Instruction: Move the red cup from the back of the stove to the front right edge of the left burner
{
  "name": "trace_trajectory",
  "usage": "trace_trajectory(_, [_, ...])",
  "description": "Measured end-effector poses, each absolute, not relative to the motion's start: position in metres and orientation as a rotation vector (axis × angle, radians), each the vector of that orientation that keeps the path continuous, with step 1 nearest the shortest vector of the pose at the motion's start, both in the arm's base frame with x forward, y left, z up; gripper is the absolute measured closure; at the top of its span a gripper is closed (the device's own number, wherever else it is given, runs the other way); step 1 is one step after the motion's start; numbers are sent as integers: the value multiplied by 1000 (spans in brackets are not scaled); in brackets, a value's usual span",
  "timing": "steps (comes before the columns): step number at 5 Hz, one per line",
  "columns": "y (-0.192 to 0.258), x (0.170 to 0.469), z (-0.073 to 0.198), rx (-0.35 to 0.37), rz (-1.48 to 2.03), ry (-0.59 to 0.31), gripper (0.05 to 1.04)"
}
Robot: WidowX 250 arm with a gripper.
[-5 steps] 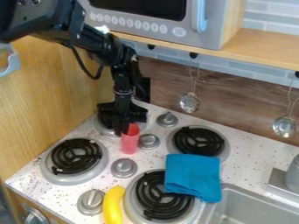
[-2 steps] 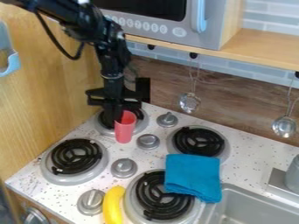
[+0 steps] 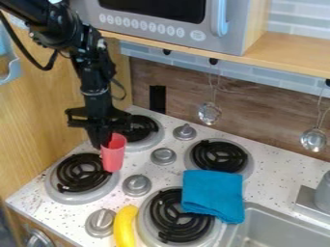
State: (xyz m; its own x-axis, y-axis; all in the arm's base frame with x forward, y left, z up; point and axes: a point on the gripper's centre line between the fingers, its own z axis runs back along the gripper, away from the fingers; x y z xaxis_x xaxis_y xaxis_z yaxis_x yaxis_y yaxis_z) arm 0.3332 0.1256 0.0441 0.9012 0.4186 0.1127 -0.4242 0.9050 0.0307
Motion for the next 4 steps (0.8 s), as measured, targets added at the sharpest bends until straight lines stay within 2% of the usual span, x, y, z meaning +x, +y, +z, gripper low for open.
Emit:
trace_trajectory(2, [119,314,28,53,387,-69,996])
trace_trajectory(4, [124,313,22,87,375,-72,996])
